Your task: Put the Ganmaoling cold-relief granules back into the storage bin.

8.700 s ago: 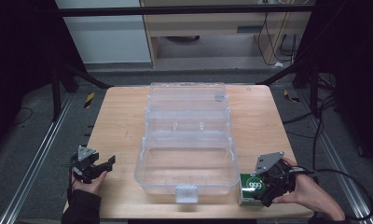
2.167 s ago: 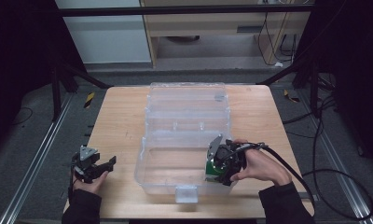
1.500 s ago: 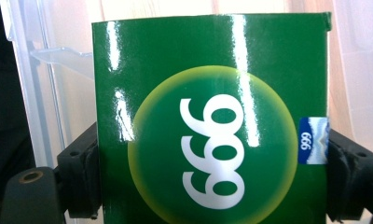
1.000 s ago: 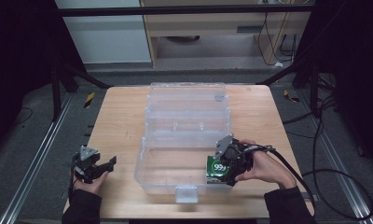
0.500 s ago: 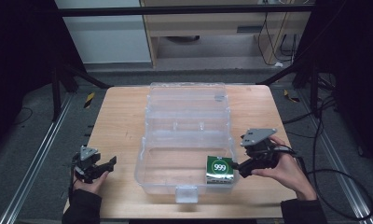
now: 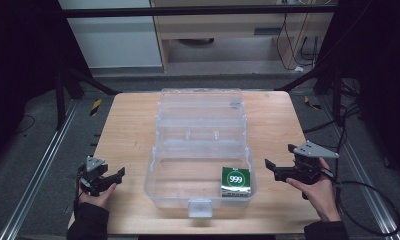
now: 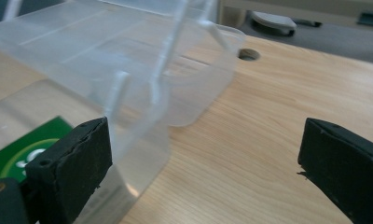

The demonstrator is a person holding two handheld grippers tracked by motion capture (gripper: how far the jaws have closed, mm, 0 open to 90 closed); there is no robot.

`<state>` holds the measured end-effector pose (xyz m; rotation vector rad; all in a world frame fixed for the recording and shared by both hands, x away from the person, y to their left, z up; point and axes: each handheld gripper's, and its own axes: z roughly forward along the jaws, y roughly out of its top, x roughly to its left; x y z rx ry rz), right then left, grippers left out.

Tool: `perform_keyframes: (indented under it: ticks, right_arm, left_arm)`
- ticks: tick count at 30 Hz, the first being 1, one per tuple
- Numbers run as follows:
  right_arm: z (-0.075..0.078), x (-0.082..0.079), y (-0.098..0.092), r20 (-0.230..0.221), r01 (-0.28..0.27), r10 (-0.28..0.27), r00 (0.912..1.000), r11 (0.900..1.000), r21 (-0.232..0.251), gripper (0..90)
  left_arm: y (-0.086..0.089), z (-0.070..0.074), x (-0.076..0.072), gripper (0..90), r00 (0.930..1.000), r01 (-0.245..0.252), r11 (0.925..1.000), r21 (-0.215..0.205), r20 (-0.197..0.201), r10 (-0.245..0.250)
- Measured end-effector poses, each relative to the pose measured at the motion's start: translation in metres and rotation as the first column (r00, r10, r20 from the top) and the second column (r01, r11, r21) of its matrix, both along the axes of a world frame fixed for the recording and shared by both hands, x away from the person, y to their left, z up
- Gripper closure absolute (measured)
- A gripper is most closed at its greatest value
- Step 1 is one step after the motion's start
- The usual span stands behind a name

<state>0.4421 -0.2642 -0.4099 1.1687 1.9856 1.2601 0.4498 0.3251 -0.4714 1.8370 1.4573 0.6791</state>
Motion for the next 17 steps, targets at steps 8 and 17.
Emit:
perform_keyframes:
  ticks: [8, 17]
  right_arm:
    - [-0.039, 0.007, -0.022, -0.02, 0.164, -0.163, 0.9864, 0.985, 0.051, 2.7]
    - [-0.067, 0.015, -0.035, -0.057, 0.247, -0.246, 0.9675, 0.969, 0.01, 2.5]
  left_arm:
    - [0.0, -0.002, 0.001, 33.3, 1.0, 0.002, 1.0, 0.008, -0.008, -0.002]
    - [0.001, -0.006, 0.004, 33.8, 0.9999, -0.011, 0.9998, 0.018, -0.011, 0.011]
